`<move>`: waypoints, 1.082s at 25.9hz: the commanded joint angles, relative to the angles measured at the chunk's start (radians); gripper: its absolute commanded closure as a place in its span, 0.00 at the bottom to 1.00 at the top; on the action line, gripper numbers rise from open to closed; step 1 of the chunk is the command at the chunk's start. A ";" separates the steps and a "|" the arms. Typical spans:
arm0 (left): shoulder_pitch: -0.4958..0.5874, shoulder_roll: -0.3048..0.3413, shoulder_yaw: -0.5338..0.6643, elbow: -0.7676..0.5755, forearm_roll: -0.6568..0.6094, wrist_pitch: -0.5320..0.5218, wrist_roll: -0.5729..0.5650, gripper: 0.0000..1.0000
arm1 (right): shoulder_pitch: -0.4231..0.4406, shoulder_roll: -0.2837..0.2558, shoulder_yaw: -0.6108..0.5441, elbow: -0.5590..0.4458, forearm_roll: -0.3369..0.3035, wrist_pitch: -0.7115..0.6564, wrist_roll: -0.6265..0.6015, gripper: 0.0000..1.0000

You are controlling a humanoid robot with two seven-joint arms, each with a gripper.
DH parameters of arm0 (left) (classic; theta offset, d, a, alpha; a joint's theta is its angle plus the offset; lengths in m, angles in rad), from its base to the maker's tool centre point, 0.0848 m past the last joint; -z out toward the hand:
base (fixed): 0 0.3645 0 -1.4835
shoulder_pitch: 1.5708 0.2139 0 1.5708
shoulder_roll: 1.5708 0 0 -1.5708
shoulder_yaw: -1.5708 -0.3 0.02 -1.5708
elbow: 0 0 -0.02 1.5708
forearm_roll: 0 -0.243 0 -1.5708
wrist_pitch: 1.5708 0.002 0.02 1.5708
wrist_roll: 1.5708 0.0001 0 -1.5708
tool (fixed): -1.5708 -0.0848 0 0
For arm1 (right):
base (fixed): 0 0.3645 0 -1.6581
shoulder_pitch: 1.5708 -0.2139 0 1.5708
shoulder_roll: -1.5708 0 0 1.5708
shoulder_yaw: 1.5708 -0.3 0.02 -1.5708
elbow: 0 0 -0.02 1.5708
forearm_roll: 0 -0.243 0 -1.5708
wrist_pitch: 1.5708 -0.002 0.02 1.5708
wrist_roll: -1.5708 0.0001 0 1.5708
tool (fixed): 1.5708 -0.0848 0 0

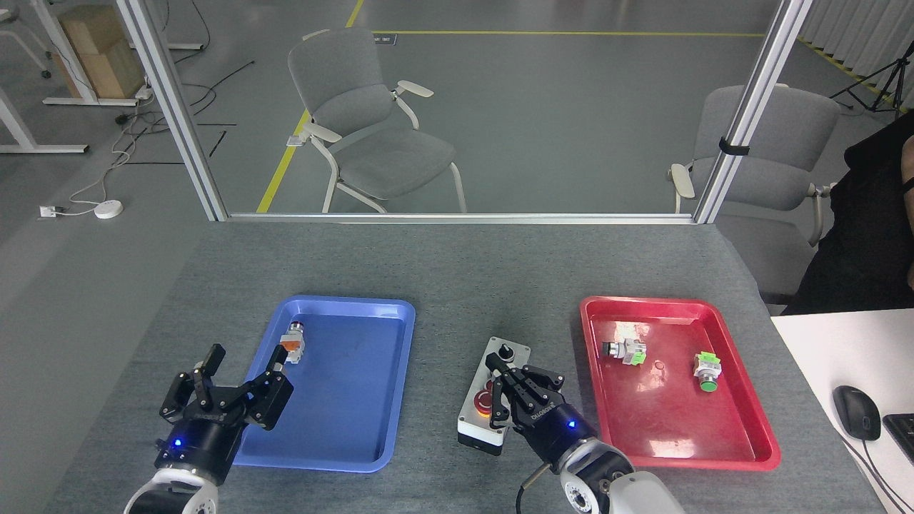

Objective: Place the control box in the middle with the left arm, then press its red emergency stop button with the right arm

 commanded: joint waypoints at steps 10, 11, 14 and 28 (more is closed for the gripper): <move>-0.035 -0.005 0.042 0.020 0.007 0.048 -0.001 0.02 | 0.007 0.020 0.007 0.073 0.001 -0.001 0.001 1.00; -0.033 -0.006 0.045 0.019 0.009 0.046 -0.001 0.01 | 0.007 0.023 0.009 0.075 0.001 0.000 0.001 1.00; -0.035 -0.014 0.044 0.017 0.007 0.043 -0.001 0.01 | 0.007 0.026 0.012 0.075 0.001 -0.001 0.001 1.00; -0.032 -0.012 0.041 0.016 -0.005 0.046 -0.003 0.01 | 0.010 0.039 0.027 0.167 0.022 -0.007 0.001 1.00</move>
